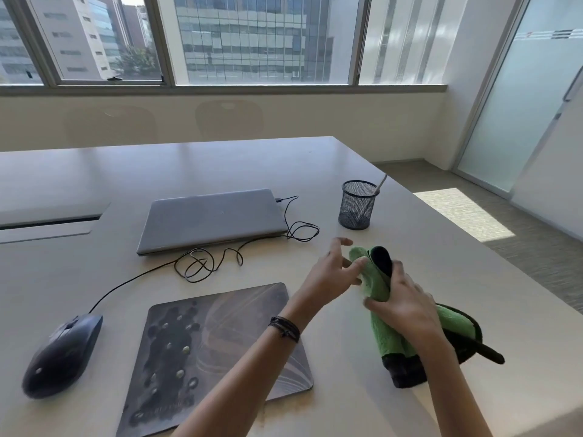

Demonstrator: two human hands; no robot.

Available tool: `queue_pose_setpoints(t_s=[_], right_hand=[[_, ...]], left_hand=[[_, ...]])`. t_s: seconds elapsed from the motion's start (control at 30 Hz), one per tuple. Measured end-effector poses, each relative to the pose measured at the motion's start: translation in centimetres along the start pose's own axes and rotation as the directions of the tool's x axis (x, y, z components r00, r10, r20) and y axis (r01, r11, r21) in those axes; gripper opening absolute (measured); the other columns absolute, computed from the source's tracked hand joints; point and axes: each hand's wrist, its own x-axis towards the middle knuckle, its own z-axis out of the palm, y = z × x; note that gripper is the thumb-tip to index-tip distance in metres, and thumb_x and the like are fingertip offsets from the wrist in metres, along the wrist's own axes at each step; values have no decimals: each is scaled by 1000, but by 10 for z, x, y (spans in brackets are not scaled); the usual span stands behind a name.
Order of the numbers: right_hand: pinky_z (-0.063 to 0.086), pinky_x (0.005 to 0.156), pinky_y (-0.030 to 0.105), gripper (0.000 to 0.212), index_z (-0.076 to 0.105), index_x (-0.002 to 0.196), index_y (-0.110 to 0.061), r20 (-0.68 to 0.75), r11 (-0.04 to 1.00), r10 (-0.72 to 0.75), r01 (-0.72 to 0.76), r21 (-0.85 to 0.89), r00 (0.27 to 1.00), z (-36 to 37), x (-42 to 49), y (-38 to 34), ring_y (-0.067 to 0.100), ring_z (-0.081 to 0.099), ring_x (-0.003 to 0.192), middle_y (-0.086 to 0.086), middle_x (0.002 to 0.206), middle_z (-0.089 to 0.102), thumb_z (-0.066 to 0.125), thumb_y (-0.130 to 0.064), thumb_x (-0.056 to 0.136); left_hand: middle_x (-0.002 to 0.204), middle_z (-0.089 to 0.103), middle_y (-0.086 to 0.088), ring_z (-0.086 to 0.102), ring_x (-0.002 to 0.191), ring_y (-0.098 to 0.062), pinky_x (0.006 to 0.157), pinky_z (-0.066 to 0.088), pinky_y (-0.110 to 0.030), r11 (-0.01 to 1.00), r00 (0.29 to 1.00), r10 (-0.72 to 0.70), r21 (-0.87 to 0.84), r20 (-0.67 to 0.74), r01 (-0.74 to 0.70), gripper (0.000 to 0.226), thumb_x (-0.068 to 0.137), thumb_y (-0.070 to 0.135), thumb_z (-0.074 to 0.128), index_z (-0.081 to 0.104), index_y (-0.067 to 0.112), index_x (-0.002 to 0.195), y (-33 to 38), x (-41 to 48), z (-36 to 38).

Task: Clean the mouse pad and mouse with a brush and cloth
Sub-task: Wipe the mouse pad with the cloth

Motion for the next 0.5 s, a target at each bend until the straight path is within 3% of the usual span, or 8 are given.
queue_pose_setpoints(t_s=[0.1,0.17,0.5], right_hand=[[35,94,41,66,28,129,-16,-3,997,24,-24,-70,1000,4,5,-5,29,52,113,8,119,57,62,-37,77],[34,93,40,58,32,125,-16,-31,994,50,-53,-91,998,7,9,-7,30,54,111,9,114,61,61,-34,78],[40,85,42,44,41,119,-8,-160,991,103,-115,-63,982,7,8,-13,40,60,94,23,99,64,60,-13,80]], left_hand=[[99,69,5,65,96,-20,90,48,-38,949,998,36,314,-52,-18,40,89,44,52,42,27,124,-1,-10,-15],[102,68,10,63,99,-17,88,45,-36,912,996,59,409,-67,-26,37,89,47,51,45,30,121,-1,-20,-28],[107,66,11,61,102,-10,91,48,-35,848,994,61,530,-90,-4,34,91,45,48,53,28,120,-26,-65,-110]])
